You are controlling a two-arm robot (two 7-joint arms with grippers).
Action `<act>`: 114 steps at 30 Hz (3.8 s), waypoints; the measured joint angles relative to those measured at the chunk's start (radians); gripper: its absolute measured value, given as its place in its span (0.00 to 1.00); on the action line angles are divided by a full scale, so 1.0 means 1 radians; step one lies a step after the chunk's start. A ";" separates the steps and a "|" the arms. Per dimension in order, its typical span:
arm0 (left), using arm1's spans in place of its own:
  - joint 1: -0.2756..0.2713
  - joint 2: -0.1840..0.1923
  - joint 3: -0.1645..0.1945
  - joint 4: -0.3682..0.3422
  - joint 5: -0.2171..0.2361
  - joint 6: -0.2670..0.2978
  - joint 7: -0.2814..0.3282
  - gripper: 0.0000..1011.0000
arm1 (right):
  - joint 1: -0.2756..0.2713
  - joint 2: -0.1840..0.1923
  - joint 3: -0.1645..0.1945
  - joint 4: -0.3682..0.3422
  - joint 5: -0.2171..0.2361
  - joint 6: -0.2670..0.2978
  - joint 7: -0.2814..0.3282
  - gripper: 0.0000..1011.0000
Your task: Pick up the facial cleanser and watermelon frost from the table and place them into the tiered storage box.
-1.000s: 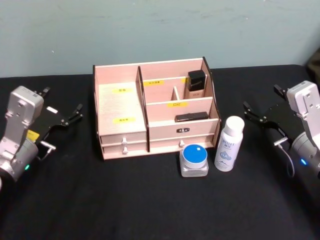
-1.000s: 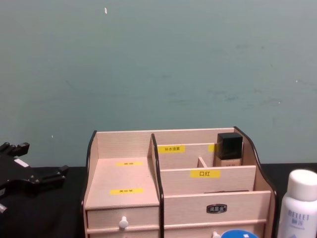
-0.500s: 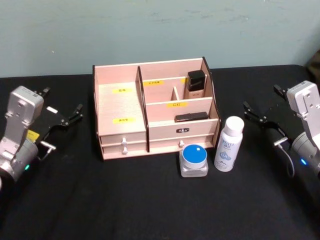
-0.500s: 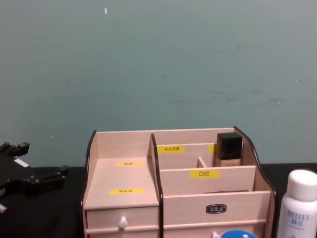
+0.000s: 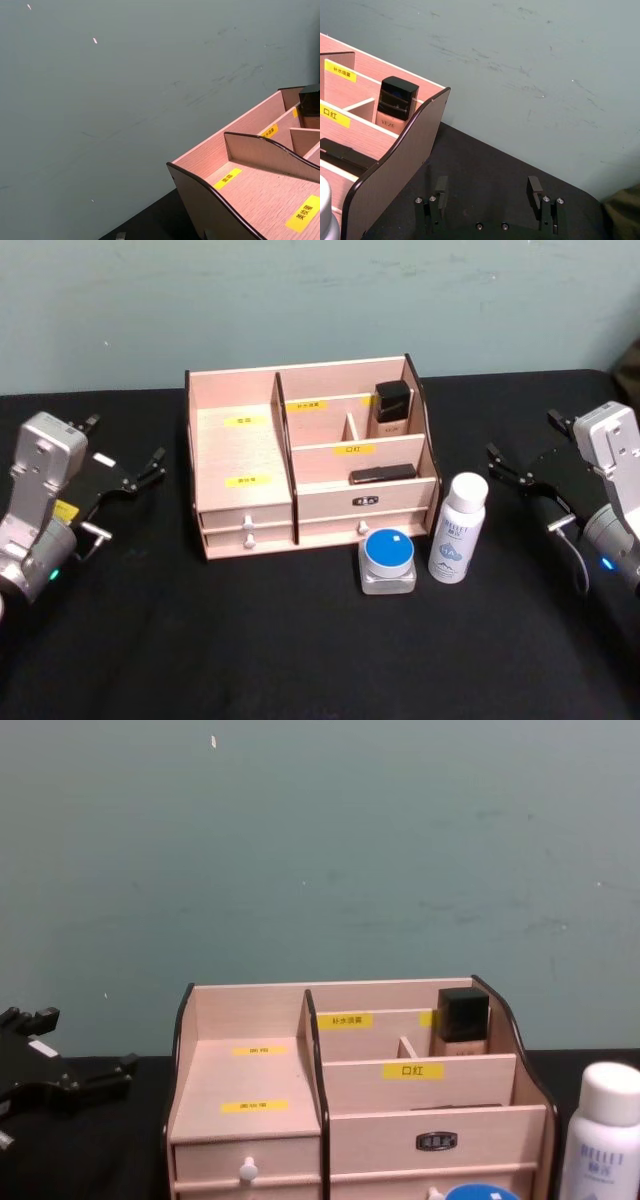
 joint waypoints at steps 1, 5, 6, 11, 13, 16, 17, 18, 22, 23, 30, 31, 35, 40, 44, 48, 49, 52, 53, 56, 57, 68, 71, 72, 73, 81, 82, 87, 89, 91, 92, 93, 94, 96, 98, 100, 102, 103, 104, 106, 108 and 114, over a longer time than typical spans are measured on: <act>0.000 0.000 0.000 0.000 0.000 0.000 0.000 1.00 | 0.000 0.000 0.000 0.000 0.000 0.000 0.000 0.99; 0.000 0.000 0.000 0.000 0.000 0.000 0.000 1.00 | 0.000 0.000 0.000 0.000 0.000 0.000 0.000 0.99; 0.000 0.000 0.000 0.000 0.000 0.000 0.000 1.00 | 0.000 0.000 0.000 0.000 0.000 0.000 0.000 0.99; 0.000 0.000 0.000 0.000 0.000 0.000 0.000 1.00 | 0.001 -0.001 0.005 0.002 0.000 -0.002 0.009 0.99; 0.000 0.000 0.000 0.000 0.000 0.000 0.000 1.00 | 0.001 -0.001 0.014 0.001 0.000 -0.005 0.022 0.99; 0.000 0.000 0.000 0.000 0.000 0.000 0.000 1.00 | -0.003 0.002 0.026 -0.014 0.002 -0.003 0.032 0.99; 0.000 0.000 0.000 0.000 0.000 0.000 0.000 1.00 | -0.006 0.004 0.030 -0.020 0.003 0.000 0.034 0.99; 0.000 0.000 0.000 0.000 0.000 0.000 0.000 1.00 | -0.012 0.009 0.038 -0.037 0.006 0.005 0.040 0.99; 0.000 0.000 0.000 0.000 0.000 0.000 0.000 1.00 | -0.034 0.025 0.059 -0.083 0.019 0.018 0.056 0.99; 0.000 0.000 0.000 0.000 0.000 0.000 0.000 1.00 | -0.041 0.029 0.066 -0.096 0.024 0.021 0.061 0.99; 0.000 0.000 0.000 0.000 0.000 0.000 0.000 1.00 | -0.099 0.069 0.113 -0.202 0.053 0.046 0.088 0.99; 0.000 0.000 0.000 0.000 0.000 0.000 0.000 1.00 | -0.114 0.078 0.125 -0.227 0.059 0.049 0.094 0.99; 0.000 0.000 0.000 0.000 0.000 0.000 0.000 1.00 | -0.147 0.096 0.153 -0.275 0.085 0.056 0.111 0.99; 0.000 0.000 0.000 0.000 0.000 0.000 0.000 1.00 | -0.213 0.135 0.197 -0.362 0.132 0.083 0.153 0.99; 0.000 0.000 0.000 0.000 0.000 0.000 0.000 1.00 | -0.268 0.168 0.238 -0.430 0.178 0.107 0.188 0.99; 0.000 0.000 0.000 0.000 0.000 0.000 0.000 1.00 | -0.337 0.196 0.293 -0.502 0.242 0.127 0.224 0.99; 0.000 0.000 0.000 0.000 0.000 0.000 0.000 1.00 | -0.350 0.201 0.303 -0.515 0.249 0.128 0.229 0.99; 0.000 0.000 0.000 0.000 0.000 0.000 0.000 1.00 | -0.396 0.214 0.336 -0.556 0.282 0.133 0.250 0.99; 0.000 0.000 0.000 0.000 0.000 0.000 0.000 1.00 | -0.417 0.218 0.352 -0.573 0.303 0.138 0.262 0.99; 0.000 0.000 0.000 0.000 0.000 0.000 0.000 1.00 | -0.447 0.223 0.373 -0.593 0.331 0.147 0.280 0.99; 0.000 0.000 0.000 0.000 0.000 0.000 0.000 1.00 | -0.464 0.227 0.383 -0.604 0.348 0.156 0.294 0.99; 0.000 0.000 0.000 0.000 0.000 0.000 0.000 1.00 | -0.511 0.245 0.396 -0.620 0.365 0.228 0.333 0.99; 0.000 0.000 0.000 0.000 0.000 0.000 0.000 1.00 | -0.505 0.245 0.388 -0.610 0.358 0.243 0.342 0.99; 0.000 0.000 0.000 0.000 0.000 0.000 0.000 1.00 | -0.499 0.243 0.382 -0.604 0.355 0.250 0.348 0.99; 0.000 0.000 0.000 0.000 0.000 0.000 0.000 1.00 | -0.496 0.241 0.379 -0.600 0.353 0.254 0.351 0.99; 0.000 0.000 0.000 0.000 0.000 0.000 0.000 1.00 | -0.457 0.214 0.340 -0.549 0.339 0.291 0.372 0.99; 0.000 0.000 0.000 0.000 0.000 0.000 0.000 1.00 | -0.453 0.211 0.337 -0.543 0.337 0.293 0.374 0.99; 0.000 0.000 0.000 0.000 0.000 0.000 0.000 1.00 | -0.423 0.185 0.313 -0.506 0.318 0.303 0.384 0.99; 0.000 0.000 0.000 0.000 0.000 0.000 0.000 1.00 | -0.409 0.172 0.302 -0.489 0.306 0.304 0.386 0.99; 0.000 0.000 0.000 0.000 0.000 0.000 0.000 1.00 | -0.400 0.164 0.295 -0.479 0.300 0.305 0.388 0.99; 0.000 0.000 0.000 0.000 0.000 0.000 0.000 1.00 | -0.389 0.156 0.286 -0.468 0.293 0.306 0.393 0.99; 0.000 0.000 0.000 0.000 0.000 0.000 0.000 1.00 | -0.384 0.153 0.281 -0.461 0.290 0.307 0.395 0.99; 0.000 0.000 0.000 0.000 0.000 0.000 0.000 1.00 | -0.378 0.149 0.276 -0.455 0.287 0.308 0.397 0.99; 0.000 0.000 0.000 0.000 0.000 0.000 0.000 1.00 | -0.363 0.138 0.264 -0.439 0.277 0.310 0.401 0.99; 0.000 0.000 0.000 0.000 0.000 0.000 0.000 1.00 | -0.352 0.131 0.257 -0.428 0.272 0.310 0.403 0.99; 0.000 0.000 0.000 0.000 0.000 0.000 0.000 1.00 | -0.339 0.120 0.247 -0.413 0.261 0.309 0.405 0.99; 0.000 0.000 0.000 0.000 0.000 0.000 0.000 1.00 | -0.328 0.108 0.238 -0.399 0.251 0.305 0.406 0.99; 0.000 0.000 0.000 0.000 0.000 0.000 0.000 1.00 | -0.324 0.104 0.236 -0.394 0.248 0.304 0.407 0.99; 0.000 0.000 0.000 0.000 0.000 0.000 0.000 1.00 | -0.318 0.098 0.231 -0.384 0.244 0.301 0.408 0.99; 0.000 0.000 0.000 0.000 0.000 0.000 0.000 1.00 | -0.311 0.091 0.227 -0.375 0.238 0.299 0.409 0.99; 0.000 0.000 0.000 0.000 0.000 0.000 0.000 1.00 | -0.299 0.080 0.220 -0.362 0.232 0.296 0.412 0.99; 0.000 0.000 0.000 0.000 0.000 0.000 0.000 1.00 | -0.274 0.061 0.207 -0.334 0.214 0.293 0.415 0.99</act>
